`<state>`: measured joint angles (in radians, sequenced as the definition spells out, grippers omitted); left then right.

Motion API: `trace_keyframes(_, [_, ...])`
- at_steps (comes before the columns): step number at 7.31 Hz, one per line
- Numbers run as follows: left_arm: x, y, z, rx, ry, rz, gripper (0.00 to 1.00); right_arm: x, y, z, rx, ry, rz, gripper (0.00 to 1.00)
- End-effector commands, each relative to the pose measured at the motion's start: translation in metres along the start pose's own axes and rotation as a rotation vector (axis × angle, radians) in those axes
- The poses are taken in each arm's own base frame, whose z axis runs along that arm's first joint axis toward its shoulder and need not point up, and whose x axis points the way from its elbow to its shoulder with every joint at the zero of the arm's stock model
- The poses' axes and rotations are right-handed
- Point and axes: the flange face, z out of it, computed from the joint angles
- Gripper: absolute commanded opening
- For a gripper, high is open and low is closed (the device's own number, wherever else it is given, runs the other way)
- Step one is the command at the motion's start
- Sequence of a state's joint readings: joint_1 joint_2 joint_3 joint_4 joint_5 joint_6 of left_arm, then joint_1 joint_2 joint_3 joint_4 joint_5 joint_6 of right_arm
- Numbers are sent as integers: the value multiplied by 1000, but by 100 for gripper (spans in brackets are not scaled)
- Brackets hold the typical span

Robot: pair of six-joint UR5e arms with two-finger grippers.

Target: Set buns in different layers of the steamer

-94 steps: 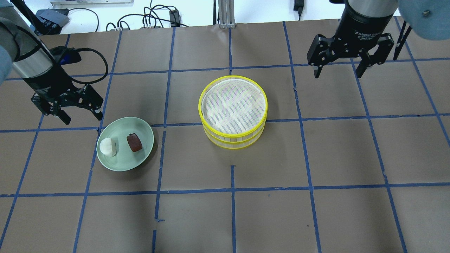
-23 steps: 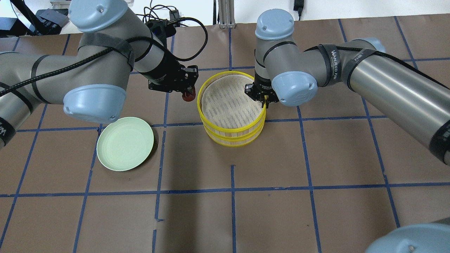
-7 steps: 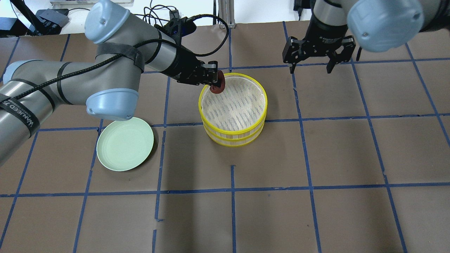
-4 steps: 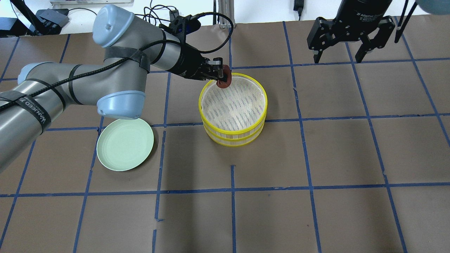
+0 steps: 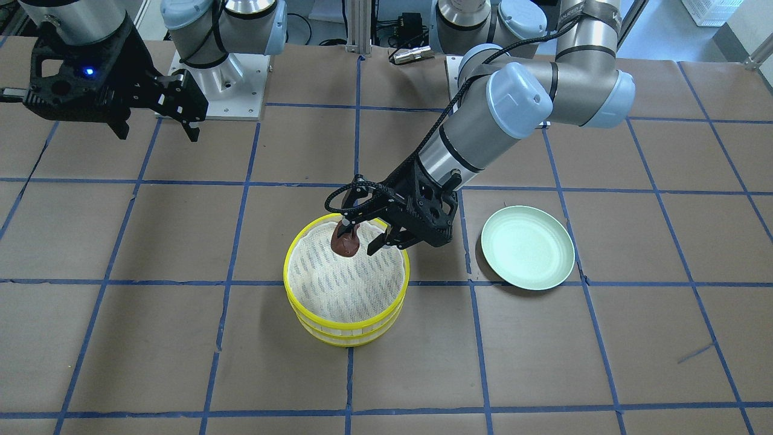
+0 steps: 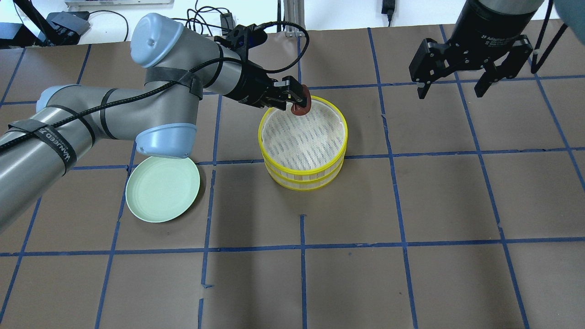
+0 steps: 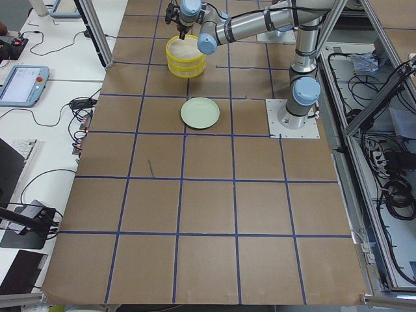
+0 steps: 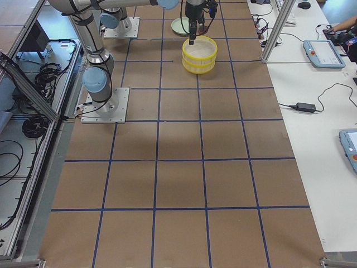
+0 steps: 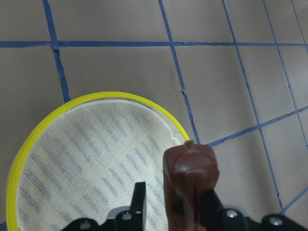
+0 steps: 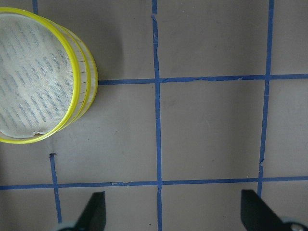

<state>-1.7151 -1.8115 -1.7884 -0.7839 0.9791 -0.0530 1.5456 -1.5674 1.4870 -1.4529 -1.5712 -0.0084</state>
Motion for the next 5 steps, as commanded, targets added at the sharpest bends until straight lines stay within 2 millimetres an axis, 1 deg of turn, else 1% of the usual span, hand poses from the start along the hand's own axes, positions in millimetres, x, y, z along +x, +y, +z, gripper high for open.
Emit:
trace_keyframes(1, [1, 0, 0, -1, -1, -3, 66, 1, -1, 1, 26, 11, -6, 100])
trace_keyframes(2, [1, 0, 0, -1, -1, -3, 77, -1, -1, 5, 22, 9, -8, 100])
trace_keyframes(3, [0, 0, 0, 0, 0, -10, 91, -1, 4, -1, 30, 20, -12, 100])
trace_keyframes(4, [1, 1, 1, -3, 5, -13, 100, -10, 3, 2, 28, 17, -26, 100])
trace_keyframes(5, [1, 1, 1, -3, 7, -14, 100, -10, 2, 4, 28, 16, -27, 100])
